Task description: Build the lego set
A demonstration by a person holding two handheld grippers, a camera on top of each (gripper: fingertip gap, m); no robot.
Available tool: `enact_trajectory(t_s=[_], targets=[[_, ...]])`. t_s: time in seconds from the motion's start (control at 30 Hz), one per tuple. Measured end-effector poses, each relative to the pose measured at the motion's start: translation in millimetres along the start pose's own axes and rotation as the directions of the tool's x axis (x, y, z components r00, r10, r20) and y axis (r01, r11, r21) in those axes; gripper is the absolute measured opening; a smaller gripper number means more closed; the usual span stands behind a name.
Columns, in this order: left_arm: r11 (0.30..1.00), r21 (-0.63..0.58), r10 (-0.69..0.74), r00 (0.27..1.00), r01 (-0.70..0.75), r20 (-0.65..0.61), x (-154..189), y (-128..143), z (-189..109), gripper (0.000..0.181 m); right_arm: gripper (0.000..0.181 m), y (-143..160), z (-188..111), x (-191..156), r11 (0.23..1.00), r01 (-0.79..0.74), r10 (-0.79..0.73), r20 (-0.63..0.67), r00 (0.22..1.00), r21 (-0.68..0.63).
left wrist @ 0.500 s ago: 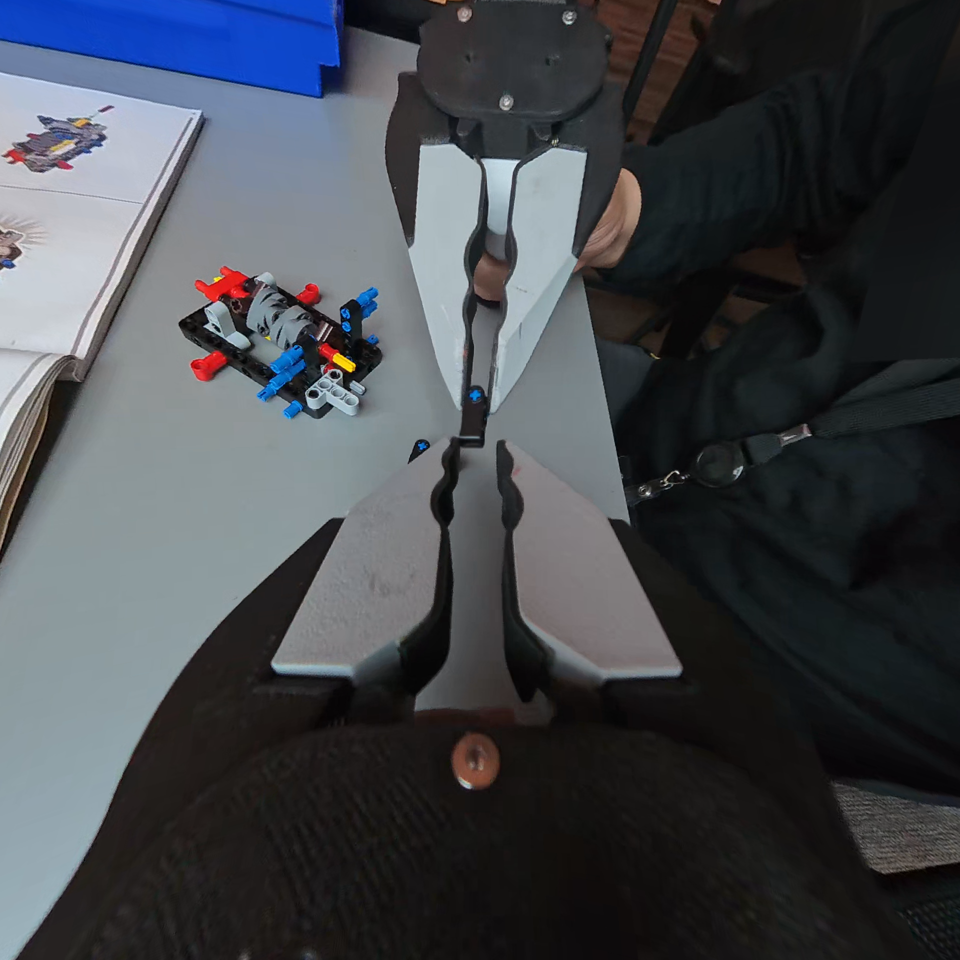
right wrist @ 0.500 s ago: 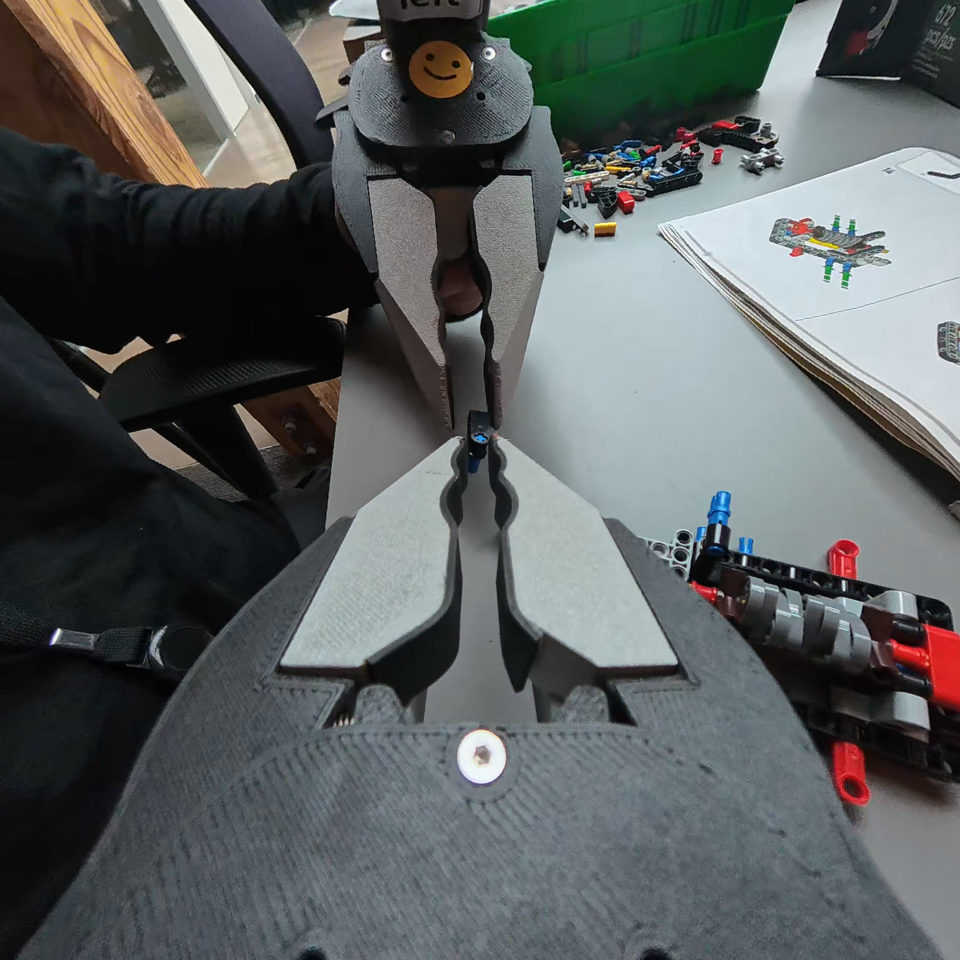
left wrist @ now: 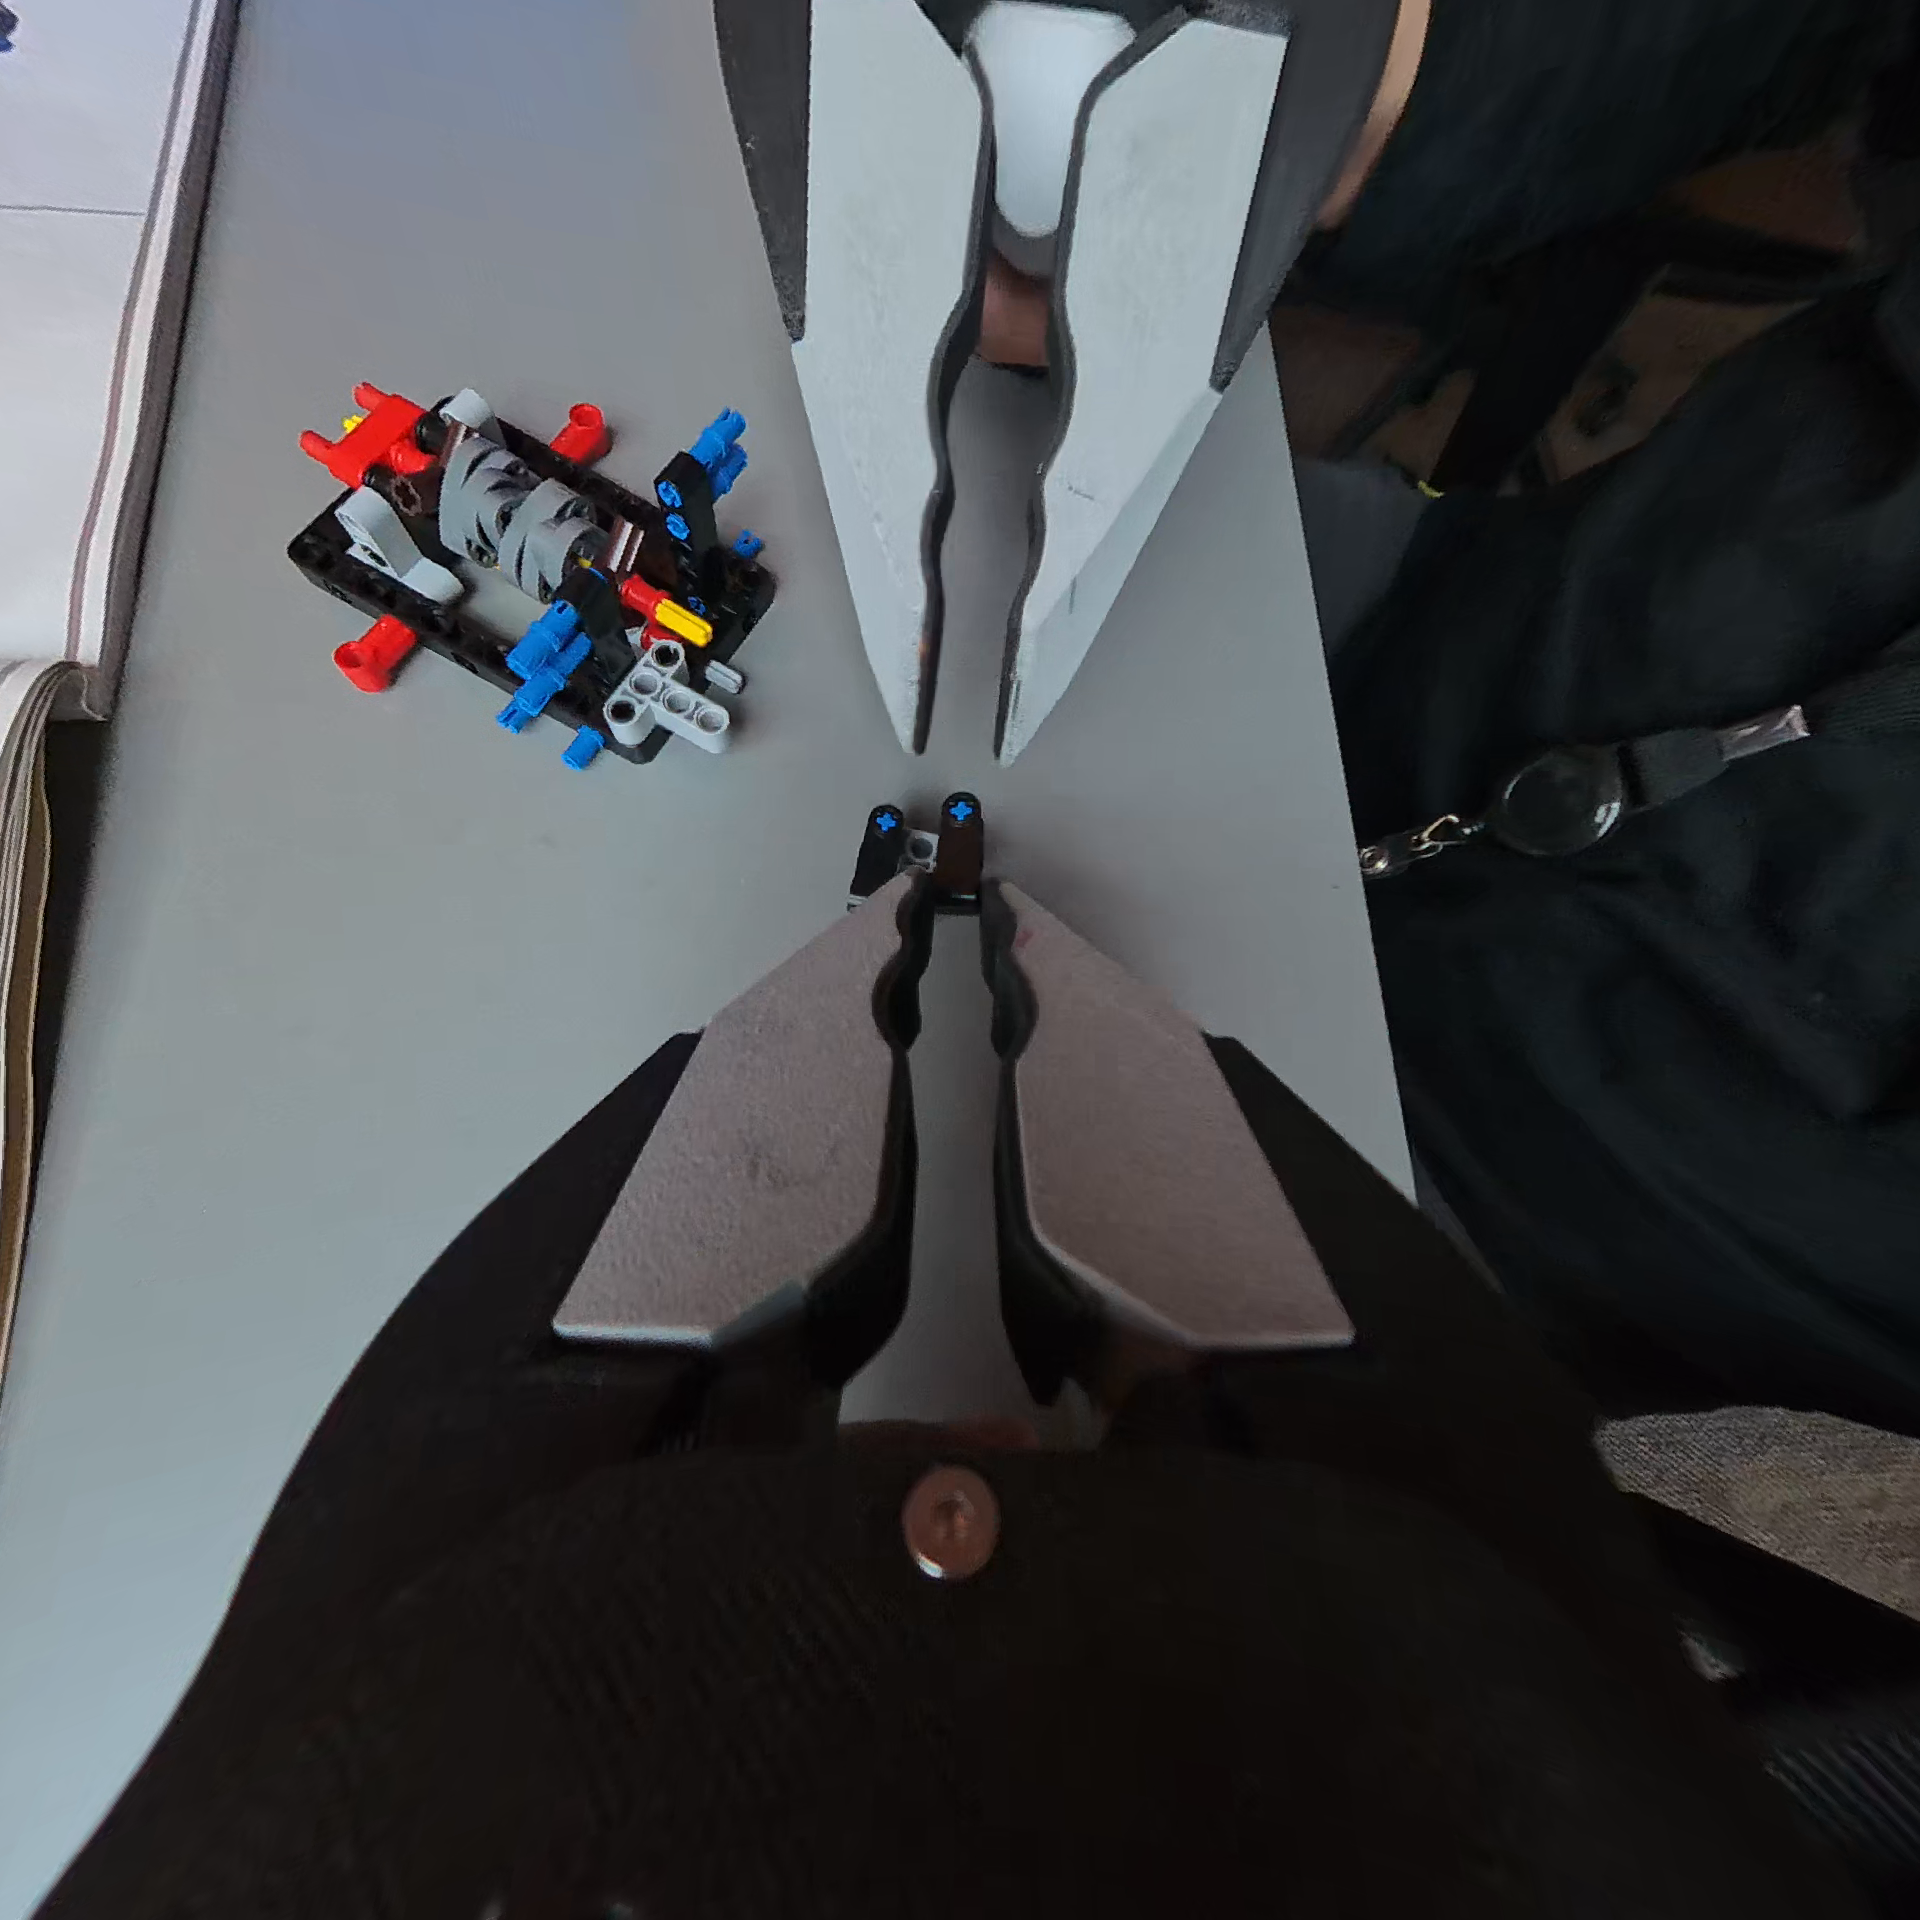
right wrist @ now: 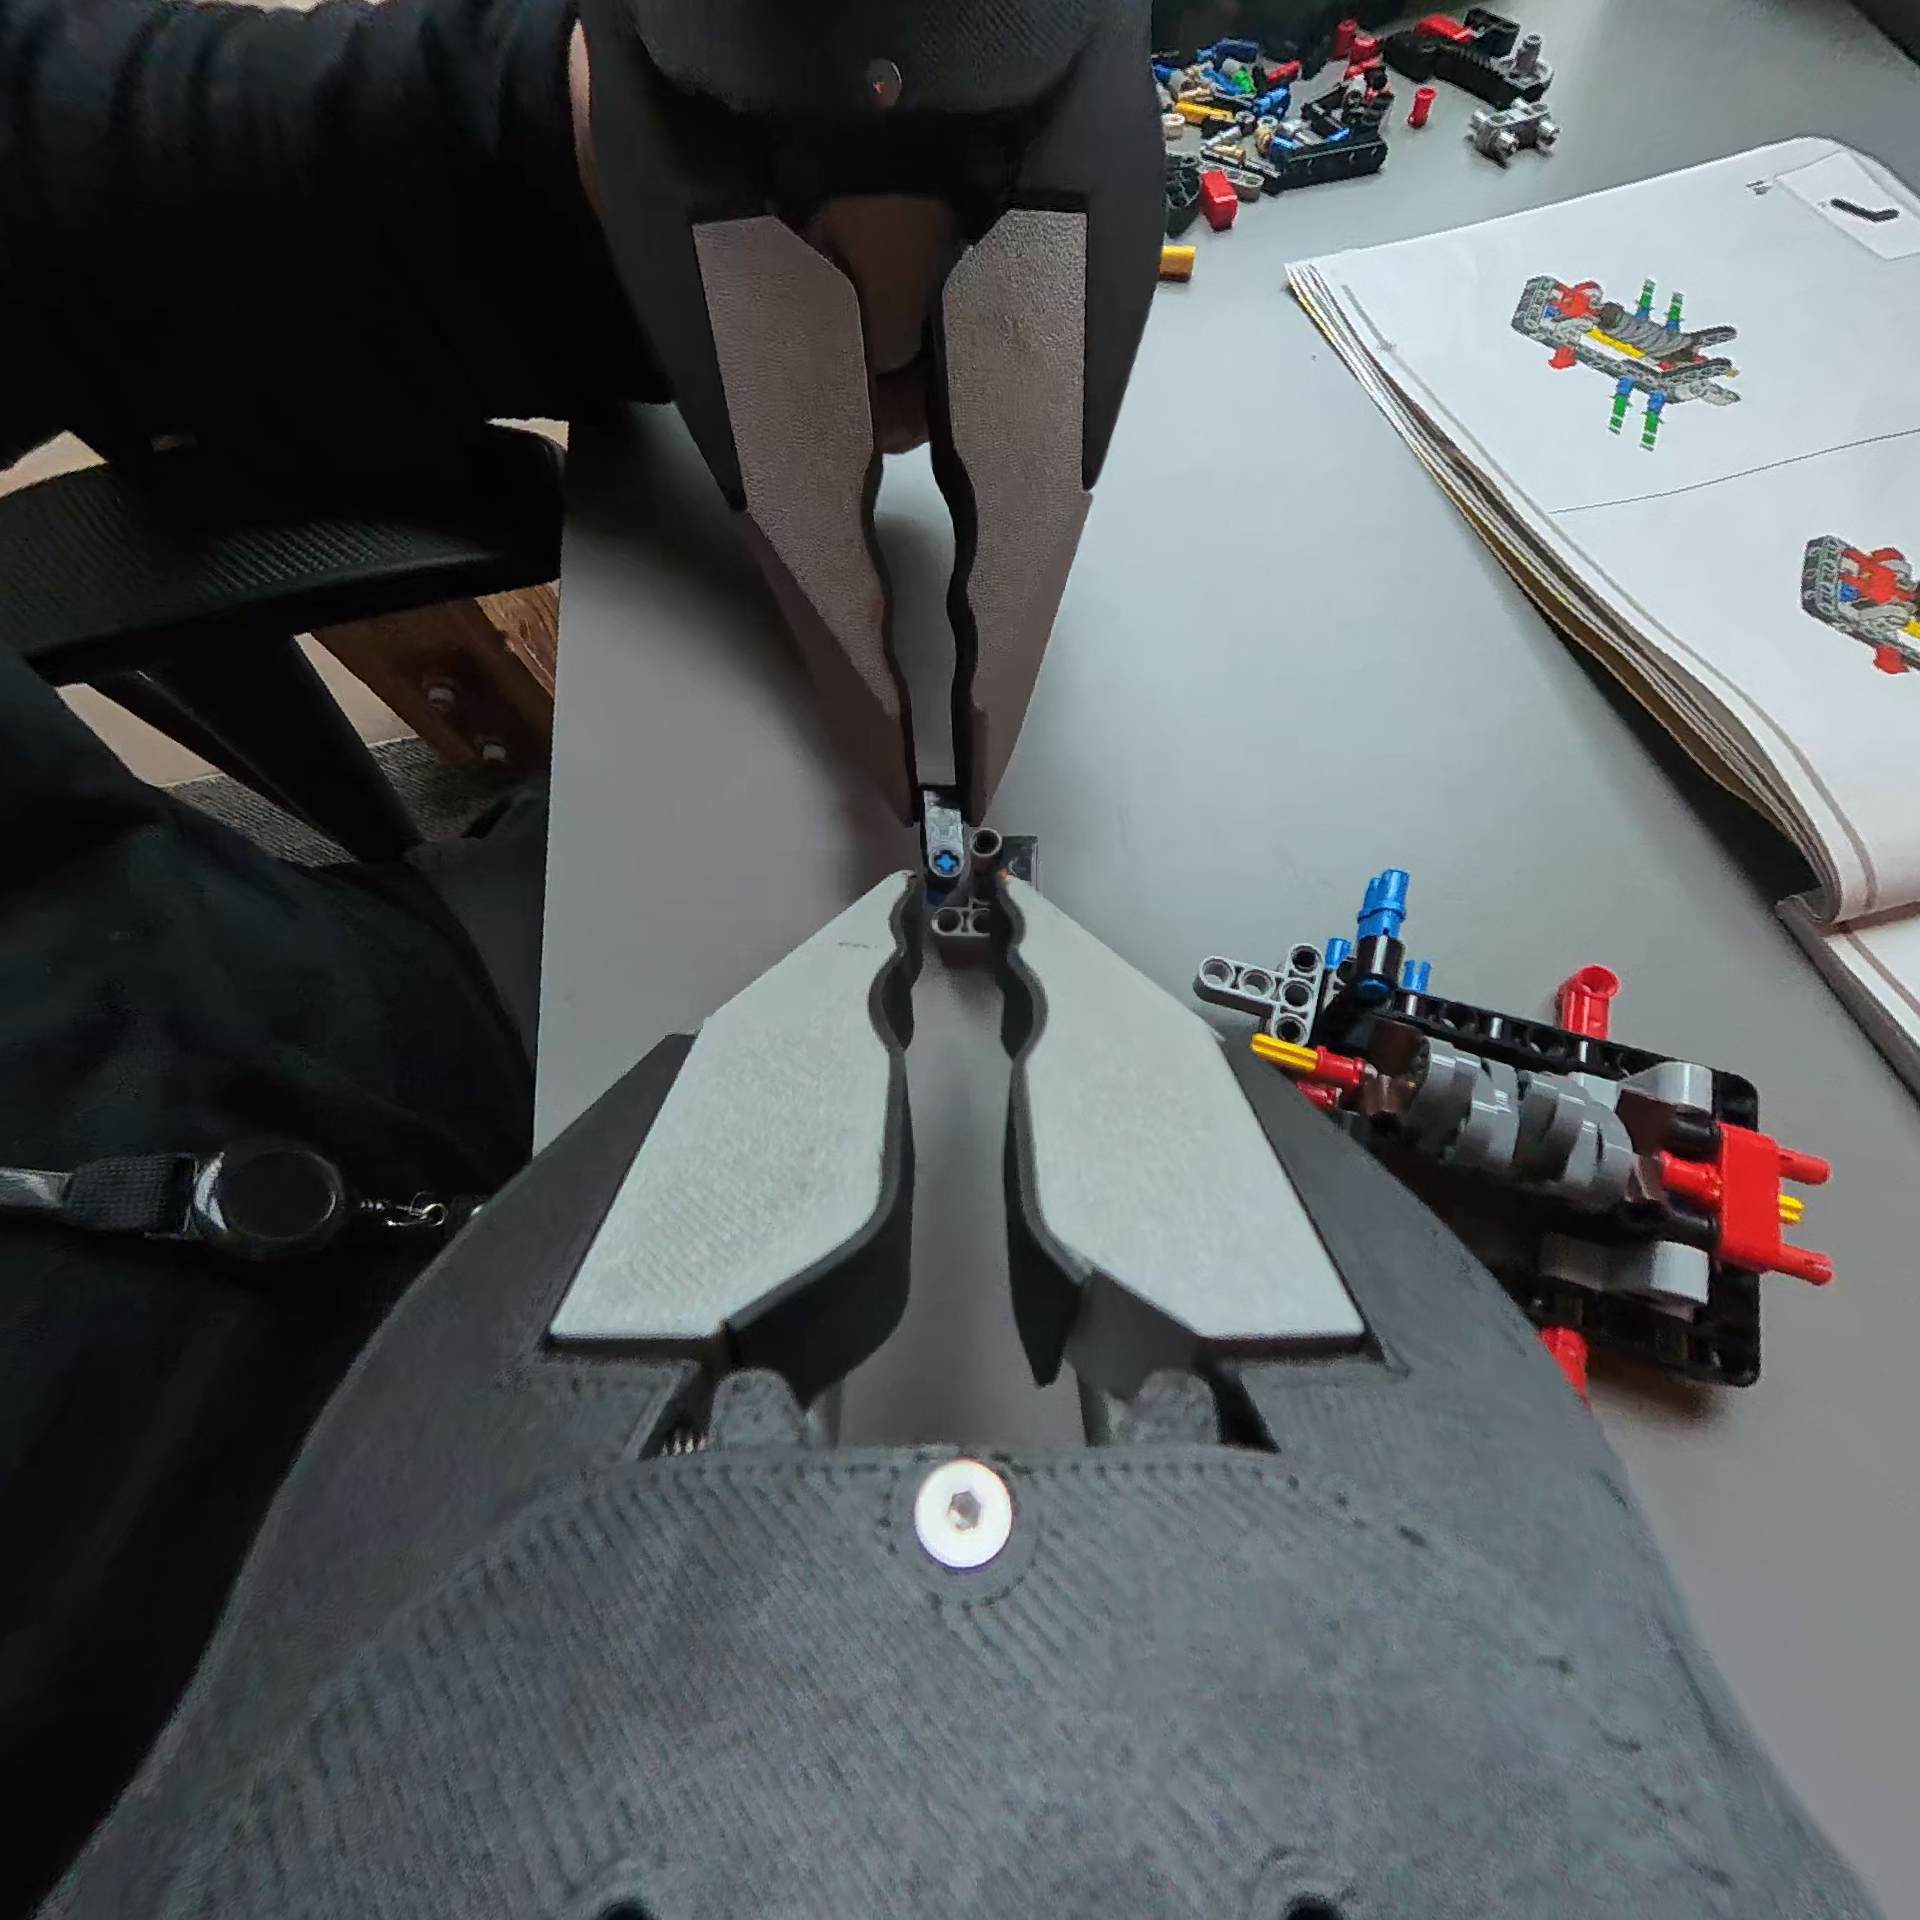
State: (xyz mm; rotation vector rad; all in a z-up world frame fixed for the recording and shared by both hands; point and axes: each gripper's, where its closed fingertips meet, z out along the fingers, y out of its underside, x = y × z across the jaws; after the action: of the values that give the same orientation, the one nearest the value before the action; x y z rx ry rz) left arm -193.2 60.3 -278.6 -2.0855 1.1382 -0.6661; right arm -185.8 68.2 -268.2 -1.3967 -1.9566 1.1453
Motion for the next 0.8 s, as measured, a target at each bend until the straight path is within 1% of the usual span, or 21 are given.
enact_trajectory(t_s=[0.13, 0.27, 0.8], targets=[[1.0, 0.003, 0.029, 0.999, -0.029, 0.031, -3, -2, 4, 0.006, 0.007, 3, 3, 2, 1.0, 0.01, -0.01, -0.016, 1.0, -0.012], [0.997, -0.01, 0.076, 0.996, -0.076, 0.054, -4, 4, 6, 0.006, 0.0, 7, 10, 2, 0.999, 0.028, -0.029, -0.022, 0.999, -0.041], [0.998, 0.008, 0.063, 0.997, -0.063, 0.04, -3, 3, 8, 0.006, 0.0, 6, 12, -2, 0.996, 0.063, -0.064, -0.025, 0.998, -0.067]])
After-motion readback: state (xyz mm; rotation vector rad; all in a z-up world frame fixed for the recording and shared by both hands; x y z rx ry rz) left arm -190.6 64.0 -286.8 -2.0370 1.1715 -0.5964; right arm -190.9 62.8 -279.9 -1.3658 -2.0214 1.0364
